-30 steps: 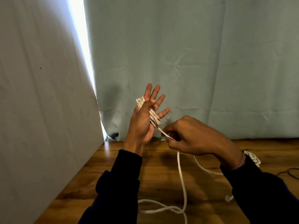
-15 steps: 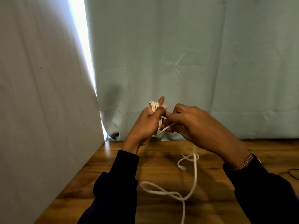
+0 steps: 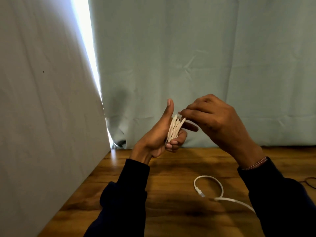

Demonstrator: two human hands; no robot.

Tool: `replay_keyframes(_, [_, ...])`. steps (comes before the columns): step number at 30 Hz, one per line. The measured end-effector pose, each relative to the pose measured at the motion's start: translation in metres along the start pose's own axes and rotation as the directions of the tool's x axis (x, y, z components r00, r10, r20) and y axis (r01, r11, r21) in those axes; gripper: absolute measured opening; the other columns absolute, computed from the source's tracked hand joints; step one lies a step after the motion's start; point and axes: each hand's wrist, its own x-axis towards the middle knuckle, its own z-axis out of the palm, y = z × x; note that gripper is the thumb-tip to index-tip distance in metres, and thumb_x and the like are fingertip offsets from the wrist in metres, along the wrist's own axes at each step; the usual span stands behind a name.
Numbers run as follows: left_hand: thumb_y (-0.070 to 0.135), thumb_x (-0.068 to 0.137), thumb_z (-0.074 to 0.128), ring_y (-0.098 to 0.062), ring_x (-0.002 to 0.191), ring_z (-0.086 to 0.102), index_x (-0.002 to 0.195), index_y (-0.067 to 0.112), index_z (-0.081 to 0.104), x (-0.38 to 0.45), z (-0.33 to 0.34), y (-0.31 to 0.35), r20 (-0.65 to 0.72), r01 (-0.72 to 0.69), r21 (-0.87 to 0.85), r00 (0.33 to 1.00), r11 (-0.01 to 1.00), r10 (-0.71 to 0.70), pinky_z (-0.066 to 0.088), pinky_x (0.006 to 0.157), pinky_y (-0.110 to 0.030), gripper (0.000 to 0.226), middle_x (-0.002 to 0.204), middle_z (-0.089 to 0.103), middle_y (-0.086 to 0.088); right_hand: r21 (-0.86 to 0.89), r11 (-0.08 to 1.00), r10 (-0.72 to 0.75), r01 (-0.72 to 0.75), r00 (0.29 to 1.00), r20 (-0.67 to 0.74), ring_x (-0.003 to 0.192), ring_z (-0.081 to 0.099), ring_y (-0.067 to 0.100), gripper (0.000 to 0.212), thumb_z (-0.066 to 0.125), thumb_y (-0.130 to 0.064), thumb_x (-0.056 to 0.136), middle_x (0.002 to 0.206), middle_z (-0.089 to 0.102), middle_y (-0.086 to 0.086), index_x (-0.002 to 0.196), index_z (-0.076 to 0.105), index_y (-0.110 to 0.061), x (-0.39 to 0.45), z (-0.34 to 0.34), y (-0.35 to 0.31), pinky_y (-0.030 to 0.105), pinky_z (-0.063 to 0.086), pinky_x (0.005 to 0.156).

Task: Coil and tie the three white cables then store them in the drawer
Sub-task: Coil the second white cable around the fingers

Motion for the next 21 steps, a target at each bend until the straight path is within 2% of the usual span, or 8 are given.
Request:
replay_keyframes(3, [0.083,0.079,0.038,-0.006,0.032,0.027,0.089,0.003,0.061,0.000,0.005,0.001,0.029,0.028,-0.010,0.999,1.000,-0.028,0.017,0.039,-0.021,0.084,0.044,0.034,0.001,-0.013,0.999,0.044,-0.044,0.998,-0.036,0.099,0.067,0.028,0.027,0.060,-0.009,0.096,0.115,0.073,0.009,0.121,0.070,-0.010,-0.005,0.007,0.002,0.037,0.057,0.077])
replay_keyframes(6, [0.061,0.091,0.049,-0.006,0.030,0.025,0.075,0.011,0.048,-0.004,0.009,0.003,0.031,0.006,0.030,0.999,1.000,-0.007,0.024,0.037,-0.016,0.052,0.044,0.030,0.004,0.061,0.992,0.113,-0.109,0.992,-0.060,0.107,0.068,0.026,0.039,0.065,0.005,0.090,0.122,0.071,0.007,0.127,0.068,-0.010,-0.008,0.015,0.000,0.040,0.059,0.084])
replay_keyframes(8, [0.044,0.098,0.048,-0.005,0.027,0.027,0.073,0.013,0.044,-0.005,0.010,0.003,0.088,0.004,-0.044,0.996,0.999,0.000,0.032,0.035,-0.015,0.040,0.042,0.031,0.005,0.131,0.981,0.153,-0.143,0.986,-0.068,0.109,0.069,0.025,0.049,0.067,0.013,0.085,0.124,0.070,0.008,0.128,0.067,-0.010,-0.008,0.018,-0.002,0.040,0.059,0.085])
replay_keyframes(12, [0.025,0.103,0.043,-0.003,0.025,0.030,0.073,0.011,0.043,-0.007,0.008,0.001,0.186,0.018,-0.185,0.982,0.983,0.017,0.039,0.036,-0.016,0.033,0.038,0.035,0.007,0.241,0.952,0.209,-0.189,0.976,-0.061,0.102,0.072,0.022,0.042,0.063,0.006,0.087,0.117,0.073,0.008,0.126,0.068,-0.008,-0.005,0.023,-0.008,0.036,0.060,0.086])
replay_keyframes(16, [0.017,0.100,0.042,-0.004,0.025,0.023,0.070,0.010,0.045,-0.010,0.007,0.005,0.223,-0.029,-0.277,0.970,0.960,0.093,0.033,0.037,-0.011,0.031,0.036,0.030,0.006,0.392,0.886,0.278,-0.248,0.960,-0.021,0.099,0.072,0.014,0.031,0.066,-0.005,0.092,0.111,0.075,0.007,0.122,0.071,-0.006,-0.003,0.025,-0.006,0.013,0.052,0.092])
replay_keyframes(18, [0.018,0.101,0.038,-0.007,0.025,0.015,0.068,0.012,0.045,-0.007,0.007,0.005,0.221,-0.047,-0.335,0.967,0.941,0.127,0.026,0.038,-0.009,0.034,0.036,0.020,0.004,0.449,0.856,0.268,-0.255,0.963,0.037,0.093,0.069,0.004,0.029,0.068,-0.011,0.091,0.106,0.076,0.005,0.120,0.071,-0.008,-0.001,0.023,-0.004,0.006,0.049,0.086])
replay_keyframes(19, [0.020,0.102,0.035,-0.008,0.026,0.013,0.068,0.013,0.044,-0.005,0.007,0.003,0.218,-0.052,-0.365,0.966,0.930,0.139,0.023,0.039,-0.008,0.036,0.036,0.018,0.004,0.469,0.840,0.268,-0.272,0.960,0.078,0.091,0.067,0.001,0.029,0.067,-0.011,0.092,0.102,0.077,0.005,0.120,0.072,-0.009,-0.001,0.022,-0.003,0.006,0.050,0.084])
replay_keyframes(21, [0.022,0.103,0.034,-0.009,0.026,0.012,0.068,0.015,0.043,-0.002,0.007,0.001,0.207,-0.059,-0.418,0.965,0.907,0.158,0.019,0.039,-0.009,0.036,0.036,0.017,0.004,0.480,0.808,0.279,-0.343,0.939,0.200,0.089,0.069,0.005,0.030,0.067,-0.008,0.093,0.101,0.077,0.004,0.122,0.071,-0.013,-0.002,0.018,-0.002,0.018,0.056,0.083])
